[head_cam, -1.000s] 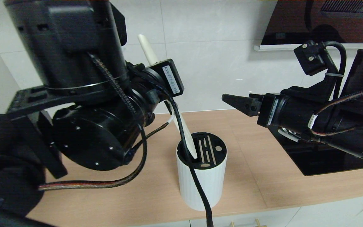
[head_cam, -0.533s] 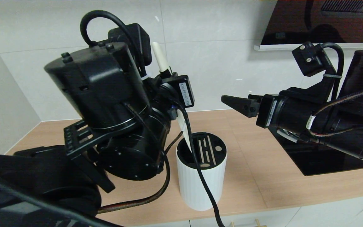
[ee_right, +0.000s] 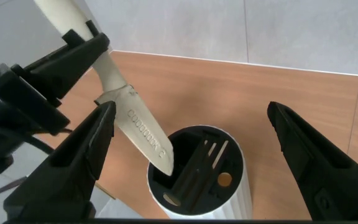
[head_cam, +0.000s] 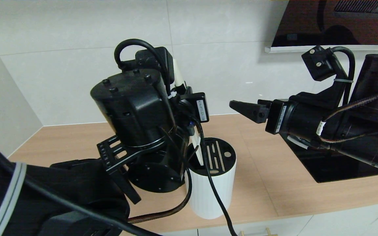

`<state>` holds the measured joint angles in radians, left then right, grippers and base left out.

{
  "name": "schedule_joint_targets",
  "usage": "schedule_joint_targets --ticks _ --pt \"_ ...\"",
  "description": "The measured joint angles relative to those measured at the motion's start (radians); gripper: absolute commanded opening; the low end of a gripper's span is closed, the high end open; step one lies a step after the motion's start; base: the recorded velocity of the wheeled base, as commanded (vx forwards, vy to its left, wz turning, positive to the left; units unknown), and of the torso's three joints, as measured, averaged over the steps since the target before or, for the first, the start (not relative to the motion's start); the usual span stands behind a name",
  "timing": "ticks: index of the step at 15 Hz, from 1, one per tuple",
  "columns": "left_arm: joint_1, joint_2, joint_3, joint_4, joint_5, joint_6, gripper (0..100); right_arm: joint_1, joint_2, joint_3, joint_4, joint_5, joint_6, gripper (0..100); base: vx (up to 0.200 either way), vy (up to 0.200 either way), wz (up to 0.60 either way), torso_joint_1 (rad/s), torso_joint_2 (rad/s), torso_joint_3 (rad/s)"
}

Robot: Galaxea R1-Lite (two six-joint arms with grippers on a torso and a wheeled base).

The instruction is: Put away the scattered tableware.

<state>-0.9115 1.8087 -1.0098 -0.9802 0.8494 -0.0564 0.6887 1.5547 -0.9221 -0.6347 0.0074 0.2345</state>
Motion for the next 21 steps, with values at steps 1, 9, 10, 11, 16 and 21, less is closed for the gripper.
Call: schedule_joint_targets --ticks 1,9,10,11,16,21 --pt "0.0 0.006 -0.002 -0.009 0.0 0.0 0 0.0 0.001 0.0 0.0 0.0 0.0 100 0.0 0.0 0.0 0.0 0.0 0.0" --pt "-0.005 0.081 0.006 -0.048 0.003 -0.004 0 0.0 0.004 0.001 0.0 0.0 0.0 100 0.0 0.0 0.0 0.0 0.0 0.0" --pt "-0.012 0.093 0.011 -0.048 0.008 -0.006 0 0.0 0.004 0.001 0.0 0.0 0.0 100 0.0 0.0 0.0 0.0 0.0 0.0" --pt "-0.017 0.102 0.015 -0.048 0.011 -0.006 0 0.0 0.004 0.0 0.0 0.0 0.0 100 0.0 0.0 0.0 0.0 0.0 0.0" --pt "-0.046 0.142 0.044 -0.049 0.034 -0.006 0 0.0 0.01 0.0 0.0 0.0 0.001 100 0.0 0.0 0.0 0.0 0.0 0.0" --pt "-0.066 0.203 0.058 -0.14 0.09 0.004 0 0.0 0.015 0.001 0.0 -0.001 0.001 100 0.0 0.0 0.0 0.0 0.0 0.0"
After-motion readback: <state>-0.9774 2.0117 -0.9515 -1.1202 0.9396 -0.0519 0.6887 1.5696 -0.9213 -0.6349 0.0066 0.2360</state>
